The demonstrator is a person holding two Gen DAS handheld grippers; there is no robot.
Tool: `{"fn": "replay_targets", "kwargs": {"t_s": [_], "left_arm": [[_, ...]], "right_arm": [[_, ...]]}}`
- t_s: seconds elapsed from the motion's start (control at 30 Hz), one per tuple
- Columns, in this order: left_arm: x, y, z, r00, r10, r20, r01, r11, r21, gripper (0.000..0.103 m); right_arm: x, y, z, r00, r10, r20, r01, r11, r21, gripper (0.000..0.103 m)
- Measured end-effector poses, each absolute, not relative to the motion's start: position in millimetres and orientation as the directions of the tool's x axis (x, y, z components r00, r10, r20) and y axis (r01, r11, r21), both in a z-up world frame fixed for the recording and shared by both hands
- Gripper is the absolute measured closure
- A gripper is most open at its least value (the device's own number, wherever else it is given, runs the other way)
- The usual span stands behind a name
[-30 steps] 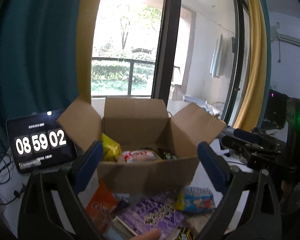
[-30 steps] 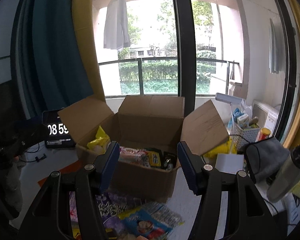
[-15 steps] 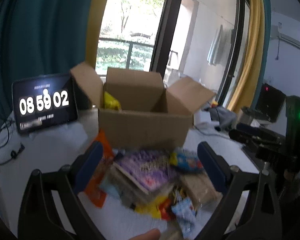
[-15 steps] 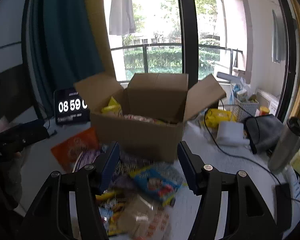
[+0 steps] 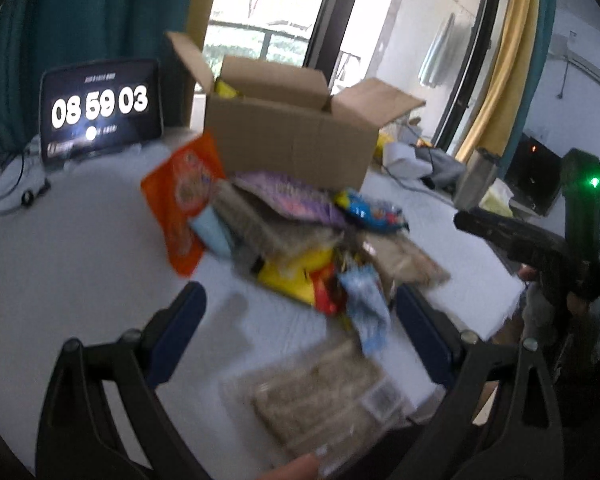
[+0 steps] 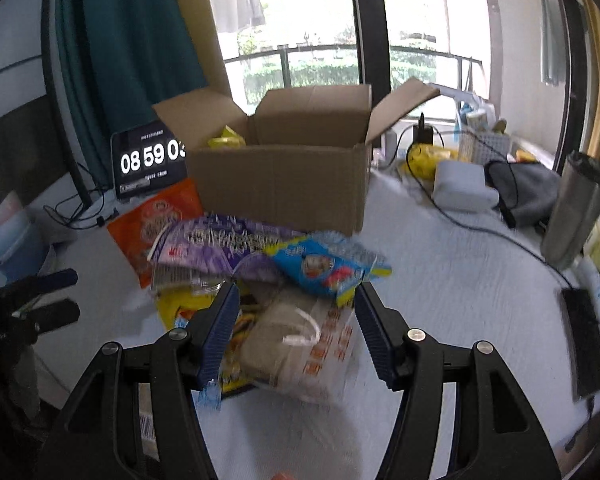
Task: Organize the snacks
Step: 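Move both tools back from the box toward the snack pile, then grasp the clear cracker bag with the left tool while the right grasps a blue-white packet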
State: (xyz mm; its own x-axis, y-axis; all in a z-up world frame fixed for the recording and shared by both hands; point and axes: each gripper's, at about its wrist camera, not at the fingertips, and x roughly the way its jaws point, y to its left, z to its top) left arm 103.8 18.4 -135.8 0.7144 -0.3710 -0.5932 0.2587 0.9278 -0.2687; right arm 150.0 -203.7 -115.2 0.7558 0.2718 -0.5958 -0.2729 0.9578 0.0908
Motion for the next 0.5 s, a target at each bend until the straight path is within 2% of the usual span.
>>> {"fn": "replay_targets", "kwargs": {"t_s": [0.13, 0.5], "left_arm": [[93, 20, -153, 0.666, -0.418, -0.618, 0.252, 0.906, -0.341, 0.007], [54, 14, -179, 0.564, -0.416, -0.713, 0.314, 0.907, -0.281, 0.007]], "right_arm": [[139, -201, -125, 0.734, 0.278, -0.62, -0.282, 0.955, 0.094, 0.04], [119, -190, -144, 0.685, 0.297, -0.665, -0.338, 0.939, 0.072, 0.04]]}}
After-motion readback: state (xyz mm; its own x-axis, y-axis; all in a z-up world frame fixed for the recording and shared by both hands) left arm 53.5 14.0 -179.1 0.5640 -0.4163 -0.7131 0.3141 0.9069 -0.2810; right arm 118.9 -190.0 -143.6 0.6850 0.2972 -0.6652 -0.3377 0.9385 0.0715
